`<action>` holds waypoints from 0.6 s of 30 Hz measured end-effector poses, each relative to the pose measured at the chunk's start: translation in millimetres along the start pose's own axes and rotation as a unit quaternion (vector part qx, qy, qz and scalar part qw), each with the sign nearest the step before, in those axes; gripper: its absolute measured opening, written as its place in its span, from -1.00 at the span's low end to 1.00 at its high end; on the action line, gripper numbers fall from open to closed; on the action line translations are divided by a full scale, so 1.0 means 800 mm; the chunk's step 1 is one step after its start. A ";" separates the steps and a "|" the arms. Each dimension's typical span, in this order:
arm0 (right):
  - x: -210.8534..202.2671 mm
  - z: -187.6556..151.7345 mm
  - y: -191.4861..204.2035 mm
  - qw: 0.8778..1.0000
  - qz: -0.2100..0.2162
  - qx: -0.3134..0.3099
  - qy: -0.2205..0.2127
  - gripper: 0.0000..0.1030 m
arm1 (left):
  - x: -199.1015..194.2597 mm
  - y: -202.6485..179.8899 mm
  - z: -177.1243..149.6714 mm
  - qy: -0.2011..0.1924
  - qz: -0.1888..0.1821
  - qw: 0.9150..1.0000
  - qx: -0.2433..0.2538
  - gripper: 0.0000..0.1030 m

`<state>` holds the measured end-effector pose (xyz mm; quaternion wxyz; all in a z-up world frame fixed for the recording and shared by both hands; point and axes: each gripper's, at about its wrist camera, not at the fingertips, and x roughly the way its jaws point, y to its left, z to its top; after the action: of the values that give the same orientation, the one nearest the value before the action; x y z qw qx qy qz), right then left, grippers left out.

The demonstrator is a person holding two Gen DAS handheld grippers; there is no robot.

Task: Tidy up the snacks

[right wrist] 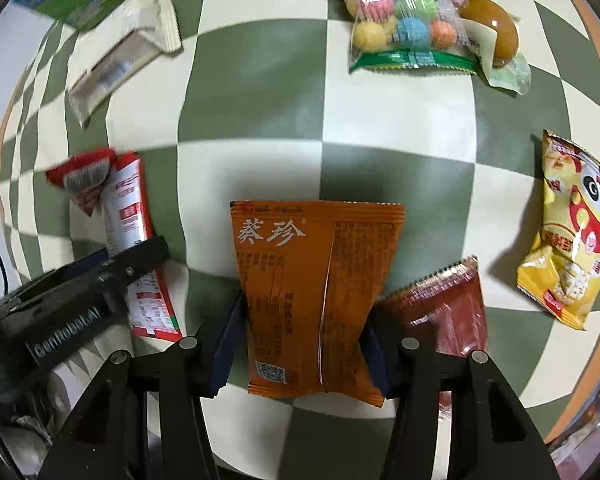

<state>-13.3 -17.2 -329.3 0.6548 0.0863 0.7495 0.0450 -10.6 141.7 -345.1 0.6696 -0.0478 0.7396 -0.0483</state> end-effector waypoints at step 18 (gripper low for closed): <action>-0.024 -0.011 0.004 0.999 0.015 0.004 -0.033 0.03 | -0.025 0.025 0.029 0.014 0.004 1.000 0.016 -0.17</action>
<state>-19.1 -16.9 -308.8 0.6778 0.1021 0.7265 0.0489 14.1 164.5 -330.1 0.6601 -0.0334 0.7482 -0.0581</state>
